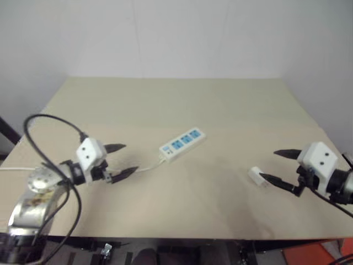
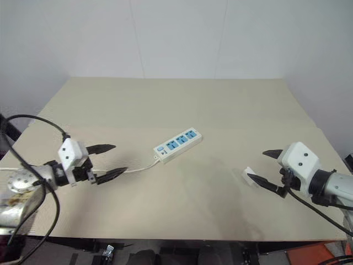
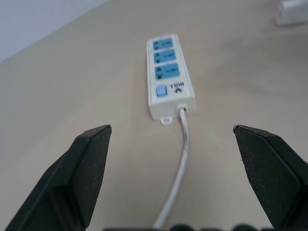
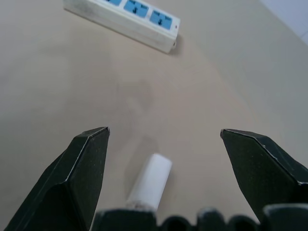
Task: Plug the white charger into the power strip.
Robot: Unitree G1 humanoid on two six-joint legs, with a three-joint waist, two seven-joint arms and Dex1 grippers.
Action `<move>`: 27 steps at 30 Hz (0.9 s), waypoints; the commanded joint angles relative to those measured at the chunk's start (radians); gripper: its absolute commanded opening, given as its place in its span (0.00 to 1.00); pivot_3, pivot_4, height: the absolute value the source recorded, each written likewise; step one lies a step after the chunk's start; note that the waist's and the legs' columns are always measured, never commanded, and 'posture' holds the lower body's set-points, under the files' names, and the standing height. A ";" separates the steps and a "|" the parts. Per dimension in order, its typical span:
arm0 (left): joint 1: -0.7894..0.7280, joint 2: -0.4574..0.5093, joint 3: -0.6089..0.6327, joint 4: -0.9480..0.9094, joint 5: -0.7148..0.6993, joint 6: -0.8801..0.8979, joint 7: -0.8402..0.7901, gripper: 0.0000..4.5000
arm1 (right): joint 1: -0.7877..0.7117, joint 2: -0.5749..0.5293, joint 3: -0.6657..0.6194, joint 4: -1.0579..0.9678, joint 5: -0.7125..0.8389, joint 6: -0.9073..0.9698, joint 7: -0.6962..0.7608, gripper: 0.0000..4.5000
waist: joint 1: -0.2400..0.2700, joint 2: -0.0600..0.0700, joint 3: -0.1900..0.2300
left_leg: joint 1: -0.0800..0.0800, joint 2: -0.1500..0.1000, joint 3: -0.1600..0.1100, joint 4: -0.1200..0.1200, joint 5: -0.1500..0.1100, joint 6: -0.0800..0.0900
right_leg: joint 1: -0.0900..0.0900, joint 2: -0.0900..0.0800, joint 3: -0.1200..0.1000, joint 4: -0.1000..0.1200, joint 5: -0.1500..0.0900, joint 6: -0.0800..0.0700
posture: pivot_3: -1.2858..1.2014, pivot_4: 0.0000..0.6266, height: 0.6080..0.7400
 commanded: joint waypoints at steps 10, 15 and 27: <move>-0.406 -0.290 -0.238 0.598 0.173 -0.217 0.015 0.99 | -0.171 0.046 0.119 -0.052 0.027 0.007 -0.056 0.98 | -0.005 0.000 0.000 | -0.002 -0.001 0.000 0.001 0.000 0.000 | -0.001 0.000 0.000 0.000 0.001 0.001 | 0.52 0.24 1.00; -0.496 -0.380 -0.262 0.832 0.252 -0.334 0.084 0.99 | -0.215 0.065 0.160 -0.078 0.037 0.027 -0.080 0.98 | -0.002 0.000 0.000 | -0.003 -0.001 -0.001 0.001 0.000 0.000 | -0.002 0.000 0.000 0.000 0.001 0.001 | 0.52 0.24 1.00; -0.531 -0.470 -0.261 1.035 0.296 -0.440 0.082 0.80 | -0.232 0.063 0.189 -0.105 0.057 0.035 -0.093 0.98 | 0.010 0.000 0.000 | -0.003 -0.002 -0.001 0.002 0.000 0.000 | -0.001 -0.001 0.000 0.000 0.002 0.002 | 0.52 0.24 1.00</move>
